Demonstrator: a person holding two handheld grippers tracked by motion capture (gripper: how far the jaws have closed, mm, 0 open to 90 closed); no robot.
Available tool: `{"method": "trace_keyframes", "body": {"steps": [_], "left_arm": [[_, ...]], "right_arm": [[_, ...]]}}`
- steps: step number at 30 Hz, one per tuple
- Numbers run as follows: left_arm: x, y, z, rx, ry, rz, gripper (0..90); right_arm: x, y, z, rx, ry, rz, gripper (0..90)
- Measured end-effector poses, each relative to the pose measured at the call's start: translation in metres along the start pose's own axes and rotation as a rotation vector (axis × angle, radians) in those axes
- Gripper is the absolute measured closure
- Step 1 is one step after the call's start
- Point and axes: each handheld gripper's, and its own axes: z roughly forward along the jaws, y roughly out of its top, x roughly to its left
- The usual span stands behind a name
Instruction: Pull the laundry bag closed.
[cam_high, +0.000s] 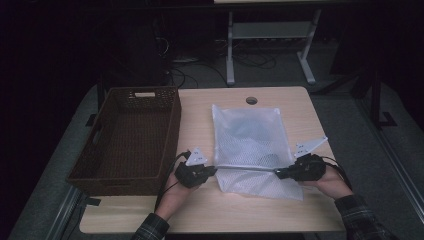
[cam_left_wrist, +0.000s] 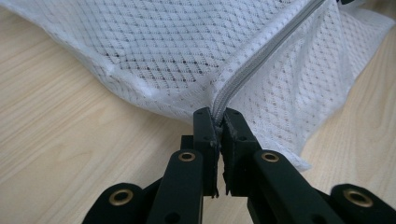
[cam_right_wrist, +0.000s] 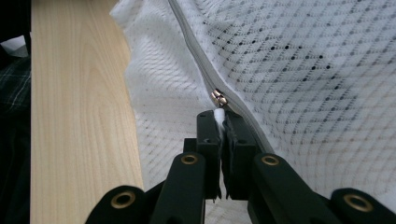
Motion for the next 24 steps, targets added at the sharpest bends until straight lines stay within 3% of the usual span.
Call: {"method": "trace_keyframes", "body": {"steps": [24], "left_arm": [[0.001,-0.001,0.0,0.004,0.008,-0.01,85.6]], "right_arm": [[-0.009,-0.018,-0.018,-0.001,-0.03,0.043,86.1]]}}
